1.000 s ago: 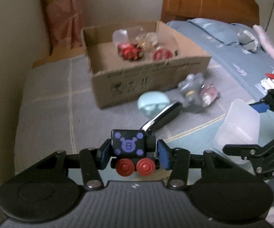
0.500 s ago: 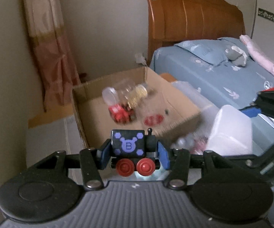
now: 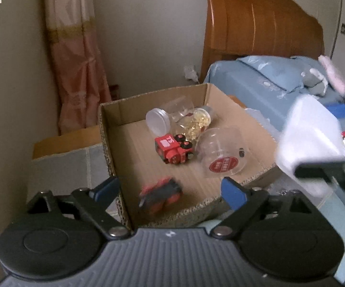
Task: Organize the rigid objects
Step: 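Carry the white container and black train into the box and open both tools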
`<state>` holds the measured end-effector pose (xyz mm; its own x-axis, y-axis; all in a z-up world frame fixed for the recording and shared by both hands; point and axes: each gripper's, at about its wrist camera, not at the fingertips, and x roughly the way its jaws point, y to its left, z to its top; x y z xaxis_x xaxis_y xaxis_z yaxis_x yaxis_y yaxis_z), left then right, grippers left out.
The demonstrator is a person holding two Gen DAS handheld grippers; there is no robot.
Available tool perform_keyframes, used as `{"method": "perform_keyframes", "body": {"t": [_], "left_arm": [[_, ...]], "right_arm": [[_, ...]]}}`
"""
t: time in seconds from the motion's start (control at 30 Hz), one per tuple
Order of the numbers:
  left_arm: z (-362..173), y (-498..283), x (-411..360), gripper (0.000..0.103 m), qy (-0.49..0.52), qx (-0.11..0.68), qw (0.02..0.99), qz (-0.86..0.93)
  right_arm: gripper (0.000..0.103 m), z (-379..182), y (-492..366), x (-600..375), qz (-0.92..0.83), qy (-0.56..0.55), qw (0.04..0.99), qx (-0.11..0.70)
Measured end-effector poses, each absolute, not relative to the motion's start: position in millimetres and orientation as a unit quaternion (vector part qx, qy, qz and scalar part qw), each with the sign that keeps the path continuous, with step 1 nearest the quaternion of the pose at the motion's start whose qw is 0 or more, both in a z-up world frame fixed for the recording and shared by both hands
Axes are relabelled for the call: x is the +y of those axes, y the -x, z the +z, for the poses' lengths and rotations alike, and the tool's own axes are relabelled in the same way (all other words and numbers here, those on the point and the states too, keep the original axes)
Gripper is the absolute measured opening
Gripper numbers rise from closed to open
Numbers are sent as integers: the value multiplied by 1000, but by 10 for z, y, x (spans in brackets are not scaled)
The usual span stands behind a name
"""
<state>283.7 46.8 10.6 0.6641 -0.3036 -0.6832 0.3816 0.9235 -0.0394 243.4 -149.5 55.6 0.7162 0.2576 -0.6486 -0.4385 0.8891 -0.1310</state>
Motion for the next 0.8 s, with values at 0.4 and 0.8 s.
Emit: {"method": "perform_keyframes", "body": {"t": [0.4, 0.8], "left_arm": [[55, -2407, 1042, 100, -17, 353, 928, -120], [-41, -2168, 1233, 100, -28, 318, 947, -47]], "right_arm": [[86, 602, -3089, -947, 239, 149, 894, 348], [87, 400, -3814, -296, 260, 185, 872, 371]]}}
